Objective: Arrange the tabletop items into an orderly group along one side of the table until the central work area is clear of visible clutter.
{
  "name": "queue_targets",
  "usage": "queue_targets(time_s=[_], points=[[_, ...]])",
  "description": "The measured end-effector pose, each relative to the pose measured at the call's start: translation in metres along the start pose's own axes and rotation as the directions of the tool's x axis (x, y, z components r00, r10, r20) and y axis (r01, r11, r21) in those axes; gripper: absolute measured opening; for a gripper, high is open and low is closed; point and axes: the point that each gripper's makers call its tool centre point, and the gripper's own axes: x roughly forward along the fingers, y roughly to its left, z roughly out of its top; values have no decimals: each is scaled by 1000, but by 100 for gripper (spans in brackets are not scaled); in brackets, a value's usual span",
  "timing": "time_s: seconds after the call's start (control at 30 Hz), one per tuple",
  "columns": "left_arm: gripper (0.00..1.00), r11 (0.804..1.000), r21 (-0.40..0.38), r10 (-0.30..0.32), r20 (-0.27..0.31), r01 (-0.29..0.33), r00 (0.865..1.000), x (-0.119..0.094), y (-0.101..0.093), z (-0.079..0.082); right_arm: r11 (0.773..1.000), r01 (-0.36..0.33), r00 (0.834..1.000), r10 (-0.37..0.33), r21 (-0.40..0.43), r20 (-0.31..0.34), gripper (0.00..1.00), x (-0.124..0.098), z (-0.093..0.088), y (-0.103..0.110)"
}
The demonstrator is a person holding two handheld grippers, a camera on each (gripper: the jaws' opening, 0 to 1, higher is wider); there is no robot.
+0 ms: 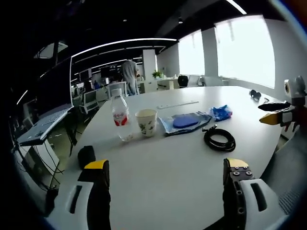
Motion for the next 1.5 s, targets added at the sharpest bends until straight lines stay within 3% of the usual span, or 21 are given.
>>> queue_targets(time_s=[0.5, 0.97, 1.5], points=[[98, 1000, -18, -17, 2, 17, 1000, 1, -2, -1, 1000, 9, 1000, -9, 1, -14, 97, 0, -3, -1], [98, 1000, -19, -1, 19, 1, 1000, 0, 1, 2, 1000, 8, 1000, -8, 2, -12, 97, -1, -2, -1], [97, 1000, -7, 7, 1, -7, 1000, 0, 1, 0, 1000, -2, 999, 2, 13, -36, 94, -1, -7, 0]])
